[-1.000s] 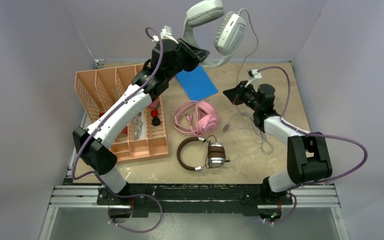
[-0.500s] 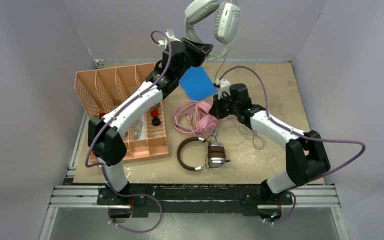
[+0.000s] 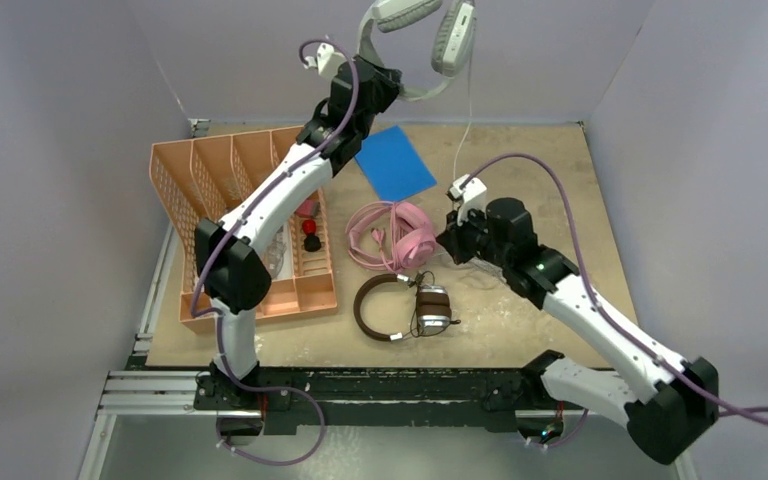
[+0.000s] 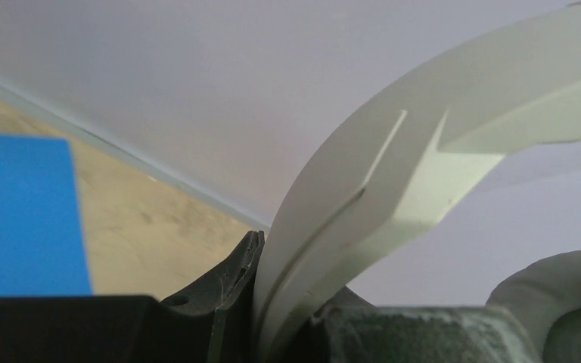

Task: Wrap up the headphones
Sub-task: Pick up the headphones from the center of the board.

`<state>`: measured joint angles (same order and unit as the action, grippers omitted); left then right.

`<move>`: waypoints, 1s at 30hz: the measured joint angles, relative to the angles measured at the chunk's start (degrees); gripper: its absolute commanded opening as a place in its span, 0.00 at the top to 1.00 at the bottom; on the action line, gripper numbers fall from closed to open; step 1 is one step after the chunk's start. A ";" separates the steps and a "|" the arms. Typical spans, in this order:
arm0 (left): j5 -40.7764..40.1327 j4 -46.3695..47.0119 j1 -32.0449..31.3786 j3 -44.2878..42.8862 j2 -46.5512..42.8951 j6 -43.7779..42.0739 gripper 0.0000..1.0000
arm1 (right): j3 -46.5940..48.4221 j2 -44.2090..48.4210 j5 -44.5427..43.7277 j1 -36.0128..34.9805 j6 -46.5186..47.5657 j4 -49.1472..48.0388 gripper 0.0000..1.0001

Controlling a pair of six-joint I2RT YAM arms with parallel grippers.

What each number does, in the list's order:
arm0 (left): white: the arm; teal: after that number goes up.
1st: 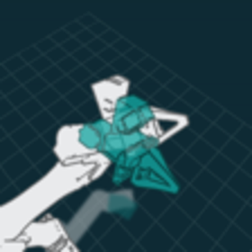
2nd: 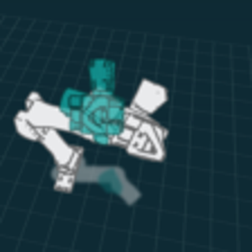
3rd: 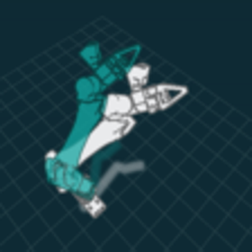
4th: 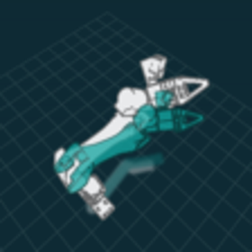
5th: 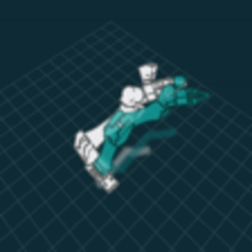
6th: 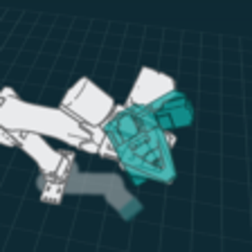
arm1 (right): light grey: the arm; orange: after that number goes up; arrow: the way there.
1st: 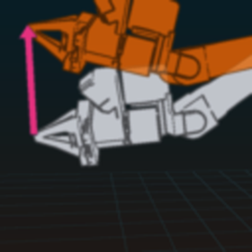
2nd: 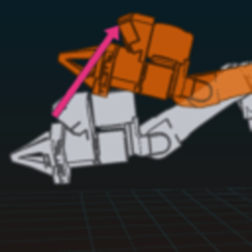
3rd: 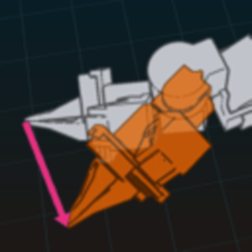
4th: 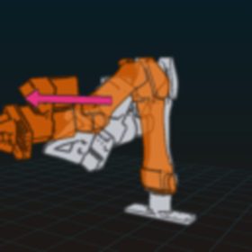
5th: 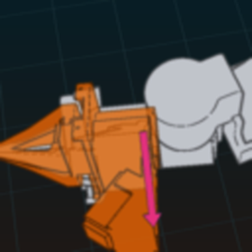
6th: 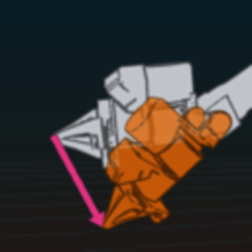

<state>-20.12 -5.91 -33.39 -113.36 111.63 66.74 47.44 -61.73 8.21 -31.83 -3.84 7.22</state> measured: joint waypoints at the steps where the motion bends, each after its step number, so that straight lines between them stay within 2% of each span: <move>1: -1.60 -1.07 0.00 -1.36 0.48 -1.64 1.00 | 0.00 2.05 -0.52 -0.42 0.02 0.92 1.00; 5: -7.98 -6.58 -0.02 -7.58 3.23 -9.09 1.00 | 2.49 8.52 -3.58 -1.51 0.48 6.78 1.00; 10: -7.78 -8.79 0.24 -4.85 3.58 -10.12 1.00 | 8.59 9.60 -5.07 -1.53 2.49 10.60 1.00; 19: 10.45 -9.11 1.09 -5.64 6.01 -1.92 1.00 | 6.40 8.98 -11.78 -1.53 2.60 13.40 1.00; 26: 26.14 0.33 2.47 -4.74 6.12 7.58 1.00 | 6.32 11.28 -18.29 -1.60 1.81 15.26 1.00; 30: 31.80 5.49 3.04 -3.06 6.12 9.81 1.00 | 6.32 11.32 -23.28 -1.60 -1.05 17.14 1.00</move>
<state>11.68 -0.43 -30.35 -116.42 117.75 76.55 53.76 -50.41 -15.07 -33.43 -4.89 24.36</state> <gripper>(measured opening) 0.135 0.004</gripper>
